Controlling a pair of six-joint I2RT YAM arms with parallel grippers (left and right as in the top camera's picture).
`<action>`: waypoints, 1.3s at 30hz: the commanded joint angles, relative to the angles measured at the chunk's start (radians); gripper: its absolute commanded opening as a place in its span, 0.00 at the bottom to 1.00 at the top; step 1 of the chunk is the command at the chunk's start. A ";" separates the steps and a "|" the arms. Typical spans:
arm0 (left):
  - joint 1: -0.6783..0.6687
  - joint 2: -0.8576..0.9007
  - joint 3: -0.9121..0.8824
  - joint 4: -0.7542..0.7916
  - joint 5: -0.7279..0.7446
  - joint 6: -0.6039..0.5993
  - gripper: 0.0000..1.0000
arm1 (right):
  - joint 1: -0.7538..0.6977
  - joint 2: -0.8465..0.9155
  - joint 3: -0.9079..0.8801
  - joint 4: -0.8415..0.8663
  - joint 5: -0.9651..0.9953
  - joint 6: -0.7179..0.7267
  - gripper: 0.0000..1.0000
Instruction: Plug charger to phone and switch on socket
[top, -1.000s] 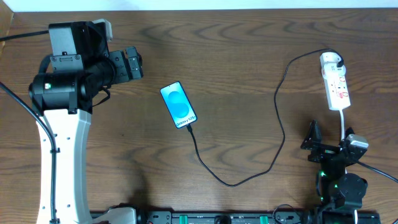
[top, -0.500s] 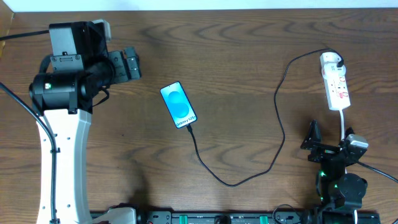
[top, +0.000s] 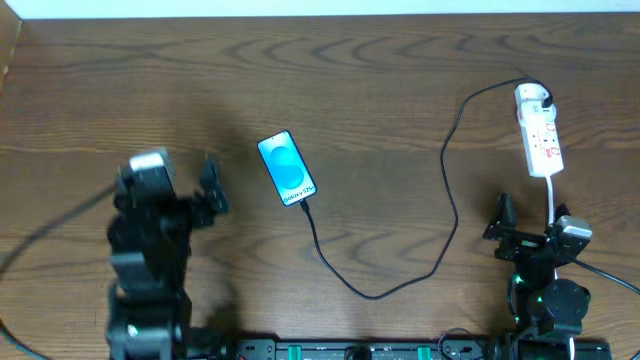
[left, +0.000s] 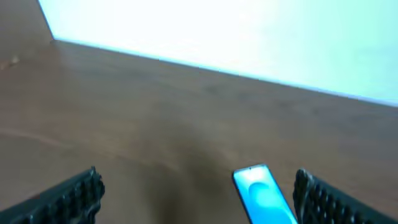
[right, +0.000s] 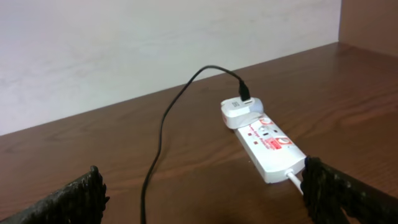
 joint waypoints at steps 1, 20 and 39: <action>-0.003 -0.183 -0.199 0.108 -0.009 0.002 0.99 | 0.004 -0.006 -0.003 -0.001 0.011 -0.011 0.99; -0.036 -0.548 -0.575 0.188 -0.016 0.002 0.99 | 0.004 -0.006 -0.003 -0.001 0.011 -0.011 0.99; -0.036 -0.548 -0.575 0.188 -0.016 0.002 0.99 | 0.004 -0.006 -0.003 -0.001 0.011 -0.011 0.99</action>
